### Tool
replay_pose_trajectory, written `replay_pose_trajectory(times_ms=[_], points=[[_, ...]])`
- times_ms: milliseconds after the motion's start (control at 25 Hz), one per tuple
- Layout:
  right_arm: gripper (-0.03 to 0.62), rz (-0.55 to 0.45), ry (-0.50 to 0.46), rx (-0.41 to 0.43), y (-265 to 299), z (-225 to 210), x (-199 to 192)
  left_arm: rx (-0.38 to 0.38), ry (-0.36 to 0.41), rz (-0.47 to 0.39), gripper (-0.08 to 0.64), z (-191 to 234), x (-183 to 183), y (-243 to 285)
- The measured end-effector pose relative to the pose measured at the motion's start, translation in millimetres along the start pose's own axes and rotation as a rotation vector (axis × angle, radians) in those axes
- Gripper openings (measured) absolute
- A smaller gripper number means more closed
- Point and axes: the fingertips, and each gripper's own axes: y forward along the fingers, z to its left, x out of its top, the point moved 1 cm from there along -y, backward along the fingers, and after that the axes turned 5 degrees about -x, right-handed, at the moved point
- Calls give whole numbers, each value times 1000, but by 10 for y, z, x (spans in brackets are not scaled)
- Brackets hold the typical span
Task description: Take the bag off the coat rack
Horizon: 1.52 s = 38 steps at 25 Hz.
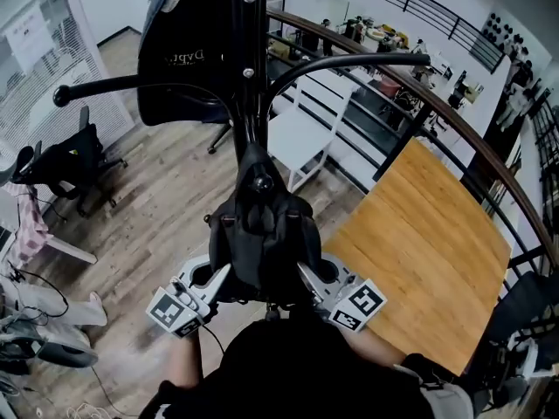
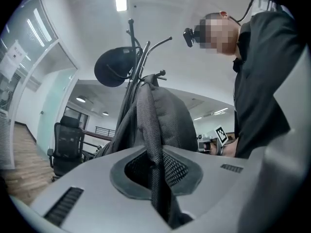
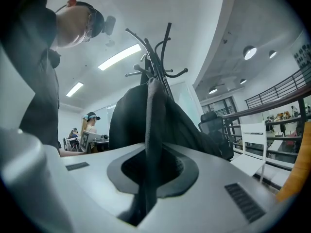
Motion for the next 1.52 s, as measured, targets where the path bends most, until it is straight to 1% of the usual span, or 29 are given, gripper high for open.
replay_pose_trajectory(times_ms=[120,200,280,320,520,640,880,1040,1120,1200,1280,1400,1520], points=[[43,-26,-15,-3,-37,30,127,-10,1,-47,40,-62,178,23],[41,-44,-35,-1,-60,75,221,-17,3,-38,38,-115,230,-2],[41,-63,-29,-1,-87,110,314,-26,16,-11,38,-192,263,-24],[41,-72,-31,-2,-100,132,359,-28,19,-13,38,-223,300,-27],[41,-113,-82,19,-167,304,526,-35,9,-65,38,-302,477,-79],[41,-135,-98,35,-213,353,595,-32,29,-81,38,-341,552,-89],[41,-176,-112,40,-290,438,780,-14,56,-74,38,-519,767,-112],[41,-210,-135,59,-437,551,908,8,112,-100,38,-695,917,-163],[41,-224,-139,67,-563,587,966,16,122,-104,38,-840,979,-149],[41,-229,-130,71,-652,621,994,26,127,-93,38,-952,1004,-158],[41,-224,-119,71,-735,649,974,41,113,-71,38,-1066,990,-177],[41,-203,-100,61,-924,666,868,68,91,-42,38,-1275,890,-184],[41,-177,-81,65,-1109,724,731,85,52,-21,38,-1476,738,-239]])
